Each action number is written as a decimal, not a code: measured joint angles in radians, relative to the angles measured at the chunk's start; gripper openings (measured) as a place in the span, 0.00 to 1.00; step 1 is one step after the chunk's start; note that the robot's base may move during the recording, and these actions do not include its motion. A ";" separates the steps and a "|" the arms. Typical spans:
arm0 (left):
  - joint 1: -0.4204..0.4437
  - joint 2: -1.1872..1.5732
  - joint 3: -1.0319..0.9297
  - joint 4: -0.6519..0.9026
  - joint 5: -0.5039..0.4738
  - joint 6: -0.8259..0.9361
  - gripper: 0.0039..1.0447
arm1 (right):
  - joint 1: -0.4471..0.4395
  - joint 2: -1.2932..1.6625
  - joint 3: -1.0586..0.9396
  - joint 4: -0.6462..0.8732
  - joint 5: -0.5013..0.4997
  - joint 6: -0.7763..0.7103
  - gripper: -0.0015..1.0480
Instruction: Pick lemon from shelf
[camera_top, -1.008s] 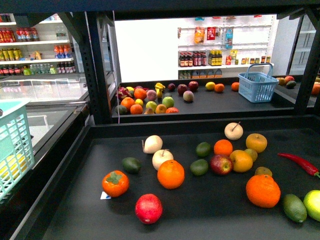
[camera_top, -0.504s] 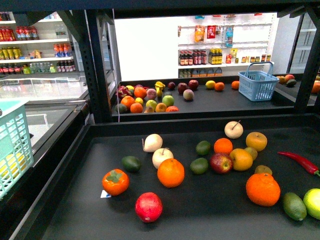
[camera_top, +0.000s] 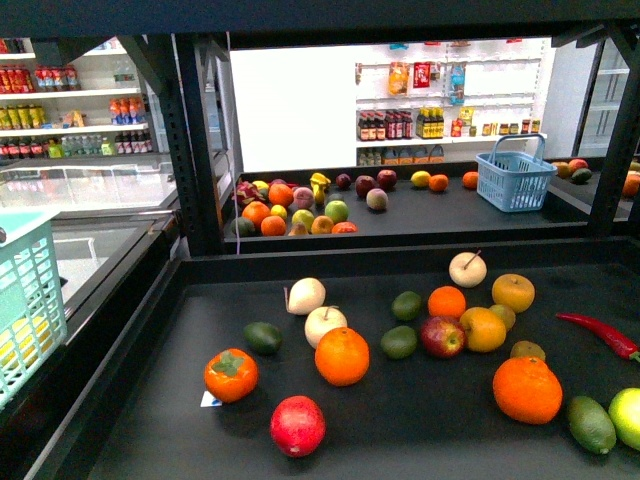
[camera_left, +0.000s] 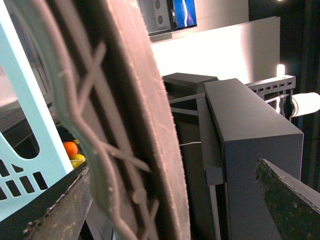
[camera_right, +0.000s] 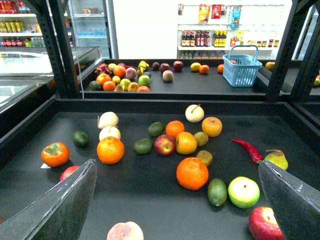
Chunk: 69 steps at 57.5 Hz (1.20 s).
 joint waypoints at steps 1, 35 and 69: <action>0.000 -0.014 -0.007 -0.022 0.000 0.010 0.92 | 0.000 0.000 0.000 0.000 0.000 0.000 0.93; 0.003 -0.462 -0.205 -0.605 -0.056 0.398 0.92 | 0.000 0.000 0.000 0.000 0.000 0.000 0.93; -0.346 -1.395 -0.637 -1.021 -0.259 1.239 0.67 | 0.000 0.000 0.000 0.000 0.000 0.000 0.93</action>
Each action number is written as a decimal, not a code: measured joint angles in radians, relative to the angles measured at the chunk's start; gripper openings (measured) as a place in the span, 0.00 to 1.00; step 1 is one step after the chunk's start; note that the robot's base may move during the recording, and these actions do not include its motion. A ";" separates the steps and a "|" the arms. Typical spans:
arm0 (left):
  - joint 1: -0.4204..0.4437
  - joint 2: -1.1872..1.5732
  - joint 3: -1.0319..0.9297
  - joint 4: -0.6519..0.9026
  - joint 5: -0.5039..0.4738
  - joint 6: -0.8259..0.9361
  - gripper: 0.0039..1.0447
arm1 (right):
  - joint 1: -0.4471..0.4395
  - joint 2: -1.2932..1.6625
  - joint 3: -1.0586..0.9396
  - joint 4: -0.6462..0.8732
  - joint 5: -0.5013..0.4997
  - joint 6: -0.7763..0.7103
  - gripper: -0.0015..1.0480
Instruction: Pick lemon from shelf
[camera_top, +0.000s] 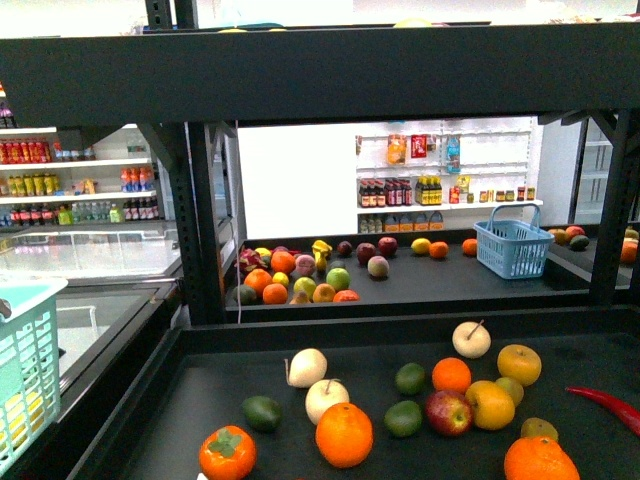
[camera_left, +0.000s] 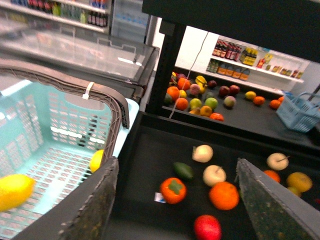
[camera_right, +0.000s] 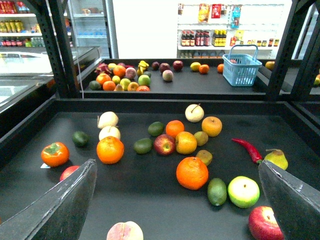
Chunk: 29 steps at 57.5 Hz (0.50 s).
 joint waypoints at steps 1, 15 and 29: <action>-0.015 -0.016 -0.010 -0.004 -0.014 0.024 0.65 | 0.000 0.000 0.000 0.000 0.000 0.000 0.93; -0.089 -0.344 -0.206 -0.142 -0.059 0.164 0.20 | 0.000 0.000 0.000 0.000 0.000 0.000 0.93; -0.089 -0.503 -0.331 -0.159 -0.059 0.175 0.02 | 0.000 0.000 0.000 0.000 0.000 0.000 0.93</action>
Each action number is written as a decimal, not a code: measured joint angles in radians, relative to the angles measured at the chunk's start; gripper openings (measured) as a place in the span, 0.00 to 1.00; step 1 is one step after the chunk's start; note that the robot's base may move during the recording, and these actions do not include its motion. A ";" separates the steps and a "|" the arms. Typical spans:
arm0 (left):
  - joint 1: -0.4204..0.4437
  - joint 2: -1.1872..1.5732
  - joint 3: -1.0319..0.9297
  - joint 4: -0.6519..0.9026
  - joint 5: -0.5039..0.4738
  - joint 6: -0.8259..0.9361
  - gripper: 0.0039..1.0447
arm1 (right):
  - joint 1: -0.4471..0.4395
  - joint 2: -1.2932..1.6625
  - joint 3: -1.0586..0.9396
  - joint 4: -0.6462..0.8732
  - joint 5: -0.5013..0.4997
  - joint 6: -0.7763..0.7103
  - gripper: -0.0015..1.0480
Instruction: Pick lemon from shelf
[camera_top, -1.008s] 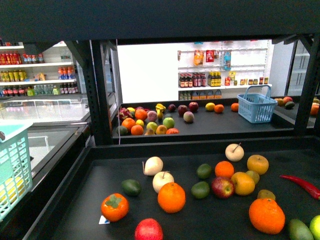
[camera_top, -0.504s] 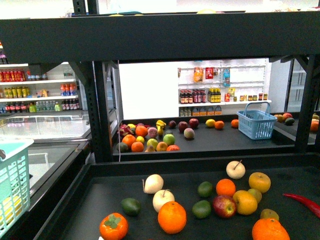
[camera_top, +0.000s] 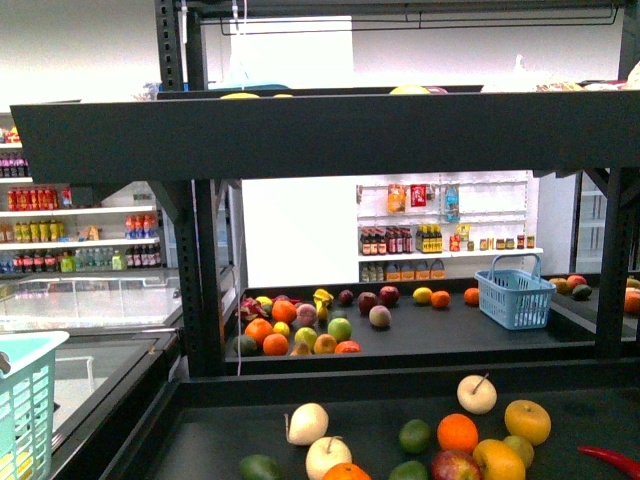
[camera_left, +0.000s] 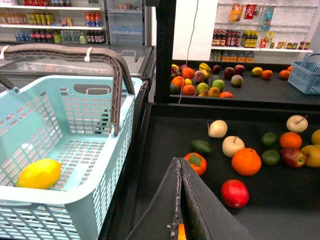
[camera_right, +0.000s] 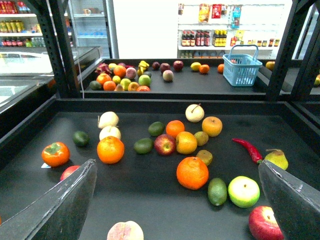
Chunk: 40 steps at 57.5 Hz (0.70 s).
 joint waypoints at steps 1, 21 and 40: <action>0.000 -0.002 -0.003 0.001 0.000 0.000 0.02 | 0.000 0.000 0.000 0.000 0.000 0.000 0.93; 0.000 -0.063 -0.086 0.026 0.000 0.003 0.02 | 0.000 0.000 0.000 0.000 0.000 0.000 0.93; 0.000 -0.126 -0.154 0.039 0.000 0.003 0.02 | 0.000 0.000 0.000 0.000 0.000 0.000 0.93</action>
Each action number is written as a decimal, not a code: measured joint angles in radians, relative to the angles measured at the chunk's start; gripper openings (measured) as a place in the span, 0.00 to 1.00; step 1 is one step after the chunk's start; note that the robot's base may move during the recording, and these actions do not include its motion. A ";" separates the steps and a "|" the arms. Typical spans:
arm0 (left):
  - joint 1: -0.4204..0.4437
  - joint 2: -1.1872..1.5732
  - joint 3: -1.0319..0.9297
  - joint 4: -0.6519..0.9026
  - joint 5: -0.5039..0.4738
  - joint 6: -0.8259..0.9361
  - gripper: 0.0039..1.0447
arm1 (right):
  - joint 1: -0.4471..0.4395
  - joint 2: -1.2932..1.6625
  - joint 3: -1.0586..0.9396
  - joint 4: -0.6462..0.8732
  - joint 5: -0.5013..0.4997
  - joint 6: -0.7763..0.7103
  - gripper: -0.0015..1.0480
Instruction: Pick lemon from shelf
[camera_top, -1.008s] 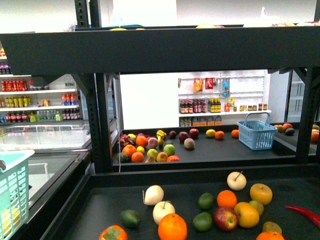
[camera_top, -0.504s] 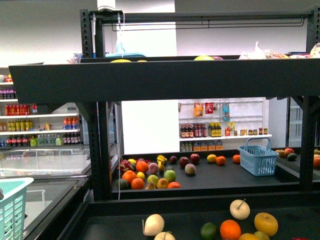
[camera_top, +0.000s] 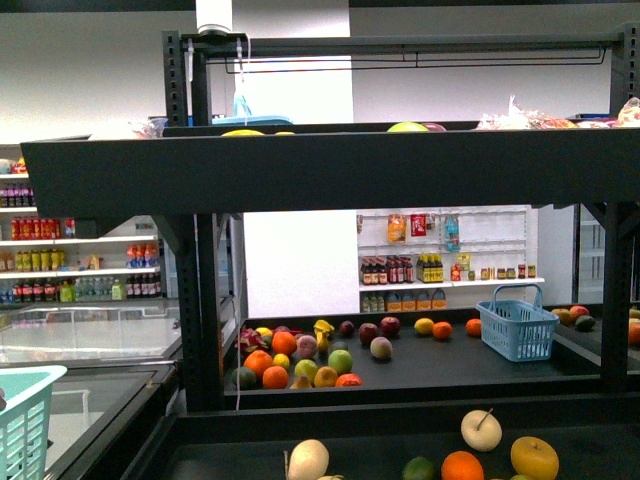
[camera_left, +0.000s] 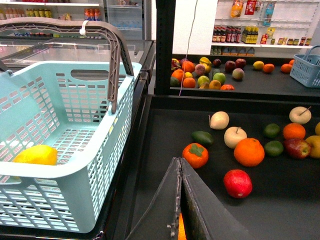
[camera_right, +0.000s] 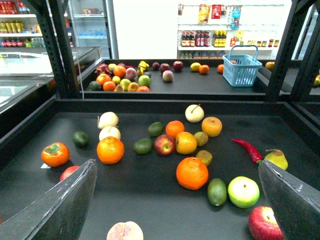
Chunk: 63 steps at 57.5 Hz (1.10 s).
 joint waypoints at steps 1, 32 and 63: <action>0.000 -0.006 -0.008 0.000 0.000 0.000 0.02 | 0.000 0.000 0.000 0.000 0.000 0.000 0.93; 0.000 -0.013 -0.013 0.000 0.000 0.000 0.62 | 0.000 0.000 0.000 0.000 0.000 0.000 0.93; 0.000 -0.013 -0.013 0.000 0.000 0.002 0.92 | 0.000 0.000 0.000 0.000 0.000 0.000 0.93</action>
